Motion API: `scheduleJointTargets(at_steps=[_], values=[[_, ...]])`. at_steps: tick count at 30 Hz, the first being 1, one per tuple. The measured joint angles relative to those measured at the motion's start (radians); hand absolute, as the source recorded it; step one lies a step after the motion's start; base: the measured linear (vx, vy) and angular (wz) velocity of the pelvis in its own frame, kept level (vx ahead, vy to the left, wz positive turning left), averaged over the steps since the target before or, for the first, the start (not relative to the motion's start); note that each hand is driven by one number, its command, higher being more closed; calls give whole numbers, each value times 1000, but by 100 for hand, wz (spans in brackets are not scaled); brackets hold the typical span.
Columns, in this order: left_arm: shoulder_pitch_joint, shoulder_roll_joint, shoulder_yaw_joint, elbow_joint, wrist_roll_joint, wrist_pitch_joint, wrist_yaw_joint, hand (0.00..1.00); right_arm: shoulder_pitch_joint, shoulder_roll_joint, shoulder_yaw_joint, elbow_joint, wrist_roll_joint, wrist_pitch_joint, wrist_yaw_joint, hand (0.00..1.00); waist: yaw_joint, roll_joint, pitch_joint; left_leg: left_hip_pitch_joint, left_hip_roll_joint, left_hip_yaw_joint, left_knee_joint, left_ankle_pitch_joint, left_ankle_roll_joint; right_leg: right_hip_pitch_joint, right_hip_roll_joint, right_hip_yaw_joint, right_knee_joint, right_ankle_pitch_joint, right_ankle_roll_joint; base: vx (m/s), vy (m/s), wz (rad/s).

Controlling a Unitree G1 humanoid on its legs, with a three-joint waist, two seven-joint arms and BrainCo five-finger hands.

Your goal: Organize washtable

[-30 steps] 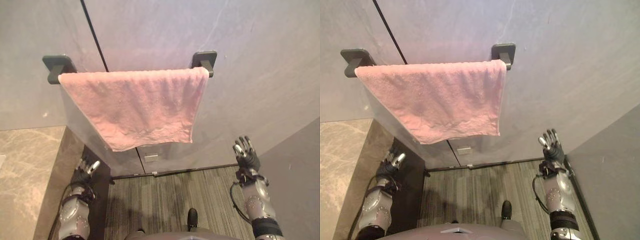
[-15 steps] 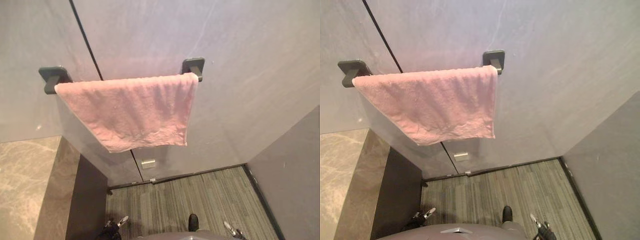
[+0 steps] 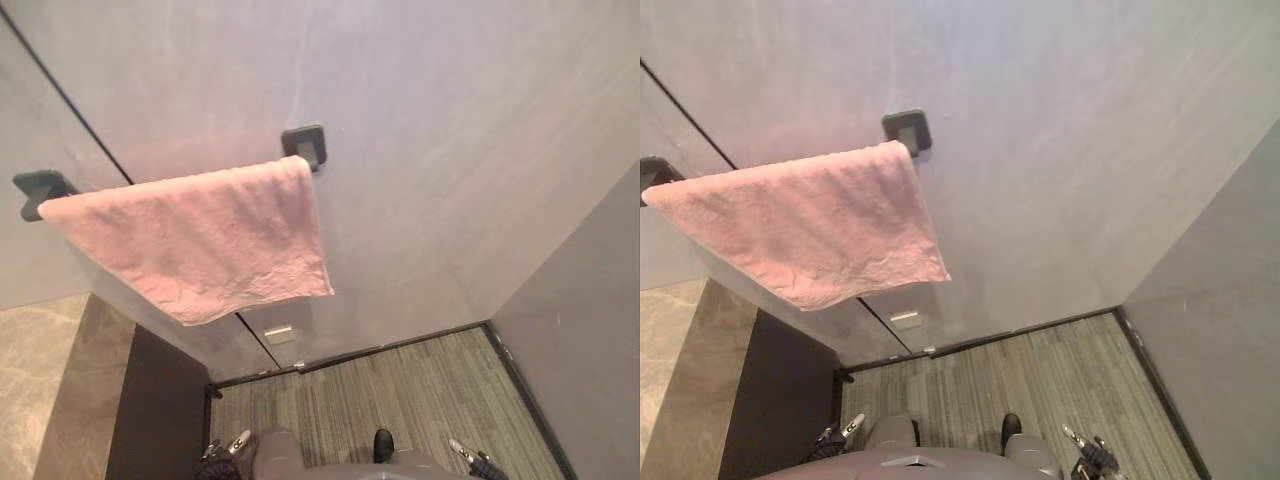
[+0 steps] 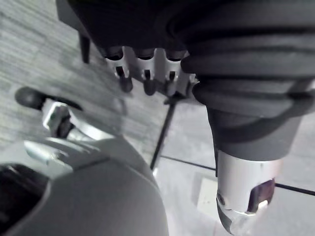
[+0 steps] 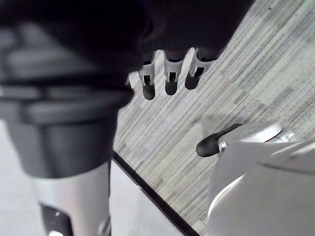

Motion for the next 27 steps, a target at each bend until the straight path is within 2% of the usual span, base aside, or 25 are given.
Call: scheduleJointTargets(at_steps=[1, 2, 4, 6, 7, 8, 9, 10, 11, 12, 13, 14, 16, 17, 18, 19, 20, 21, 22, 23, 24, 25, 26, 27], values=[[1, 2, 11, 7, -3, 0, 6, 0, -14, -1, -1, -5, 0, -1, -3, 0, 12, -13, 8, -33, 1, 15, 168, -77, 14, 7, 1, -29, -7, 1, -31, 63, -68, 27], [1, 2, 14, 11, -3, 0, 7, 0, -17, -1, -1, -7, 0, -1, -3, 0, 14, -16, 9, -33, 2, 21, 197, -89, 15, 10, 1, -32, -9, 0, -32, 113, -17, 34], [3, 1, 55, 22, -11, 8, 16, 0, -31, -1, 1, -33, 4, -12, -4, 0, 11, -30, 10, 6, 2, 85, 317, -157, 10, 22, 7, -84, -31, 6, -53, 172, 76, 54], [-3, 1, 91, 21, -10, 14, 15, 0, -29, -3, -2, -41, 9, -21, -4, 0, 4, -27, 7, 57, 1, 124, 301, -173, -13, 21, 16, -130, -38, 7, -59, 212, 135, 86], [-5, 3, 130, 20, -10, 20, 16, 0, -29, -5, -7, -40, 11, -21, -3, 0, -8, -10, -3, 145, -3, 157, 221, -179, -54, 17, 26, -181, -32, 9, -57, 234, 162, 103], [-5, 5, 140, 20, -10, 24, 16, 0, -27, -3, -9, -40, 11, -20, -3, 0, -20, -8, -6, 188, -8, 169, 164, -176, -84, 16, 28, -203, -28, 6, -59, 219, 190, 126], [-8, 8, 142, 19, -8, 26, 16, 0, -27, 1, -13, -38, 11, -19, -3, 0, -33, -4, -11, 272, -27, 178, -9, -149, -137, 8, 29, -252, -19, 3, -62, 116, 140, 105], [-14, 9, 136, 19, -7, 27, 16, 0, -27, 2, -17, -37, 11, -19, -3, 0, -42, 3, -17, 317, -35, 182, -132, -125, -161, -2, 32, -279, -16, 3, -62, 48, 152, 121], [-40, 22, 110, 17, -5, 34, 15, 0, -28, 17, -28, -34, 10, -18, -3, 0, -48, -7, -28, 385, -55, 193, -311, -230, -160, -33, 23, -308, 2, 4, -62, -50, 112, 123], [-63, 33, 85, 16, 2, 35, 15, 0, -22, 34, -43, -31, 10, -16, -2, 0, -56, -18, -50, 407, -66, 212, -441, -270, -109, -70, 3, -339, 23, 6, -60, -69, 100, 122], [-78, 36, 65, 16, 3, 35, 16, 0, -18, 35, -43, -29, 10, -16, -2, 0, -61, -17, -59, 418, -66, 227, -497, -288, -80, -84, 0, -355, 29, 7, -59, -78, 118, 109], [-105, 46, 14, 16, 10, 32, 15, 0, -21, 34, -43, -28, 9, -13, -2, 0, -60, -5, -62, 452, -65, 249, -600, -325, -46, -107, 1, -375, 45, 7, -58, -96, 152, 72], [-150, 58, -53, 16, 23, 32, 15, 0, -40, 34, -41, -27, 8, -13, -2, 0, -61, 2, -61, 466, -76, 249, -722, -341, -46, -178, -15, -387, 112, 7, -58, -132, 174, 39], [-179, 58, -89, 16, 40, 32, 16, 0, -42, 31, -37, -29, 2, -14, -2, 0, -65, -2, -58, 467, -100, 245, -755, -340, -46, -210, -46, -385, 158, 2, -56, -160, 218, 16], [-192, 61, -124, 10, 54, 28, 17, 0, -43, 29, -21, -30, -3, -13, -2, 0, -73, -29, -42, 459, -141, 241, -711, -340, -46, -210, -99, -370, 188, -6, -41, -179, 222, 9], [-193, 63, -133, 2, 67, 24, 16, 0, -45, 30, -2, -30, -10, -12, -2, 0, -75, -59, -26, 448, -158, 238, -681, -354, -31, -204, -134, -347, 200, -6, -27, -233, 254, -1], [-193, 61, -169, -3, 88, 20, 15, 0, -27, 26, 33, -35, -31, -13, -1, 0, -86, -53, -23, 441, -169, 243, -768, -364, 32, -199, -152, -303, 211, 25, 15, -195, 234, -9], [-197, 62, -178, -5, 91, 19, 15, 0, -25, 16, 40, -33, -32, -12, -1, 0, -87, -42, -17, 434, -166, 241, -761, -376, 36, -207, -147, -269, 234, 27, 20, -257, 375, -31], [-194, 75, -194, -1, 92, 18, 18, 0, -32, 20, 59, -35, -33, -10, -1, 0, -70, -35, -13, 438, -182, 240, -757, -392, 35, -261, -150, -155, 302, 36, 74, -102, 448, -16], [-196, 89, -200, 7, 95, 19, 18, 0, -34, 28, 80, -36, -31, -8, 1, 0, -83, -41, -9, 427, -188, 223, -755, -396, 42, -298, -148, -39, 398, 15, 103, 23, 452, 14], [-201, 88, -199, 11, 98, 19, 19, 0, -24, 35, 78, -36, -31, -5, 2, 0, -93, -44, -7, 418, -190, 199, -752, -396, 44, -307, -151, 14, 478, -11, 97, 273, 366, 109], [-200, 92, -196, 18, 109, 17, 19, 0, 10, 52, 66, -36, -30, 6, 1, 0, -99, -49, -9, 403, -191, 146, -747, -395, 49, -298, -154, 75, 637, -75, 98, 219, 211, 147], [-182, 92, -180, 18, 111, 10, 18, 0, 31, 63, 51, -36, -29, 10, 1, 0, -89, -62, -12, 403, -202, 106, -743, -385, 64, -274, -155, 127, 781, -118, 120, 80, 122, 137], [-167, 91, -167, 21, 112, 13, 19, 0, 37, 66, 48, -38, -29, 10, 2, 0, -82, -69, -14, 394, -211, 94, -733, -383, 67, -255, -157, 155, 833, -131, 129, -121, 14, 112]])
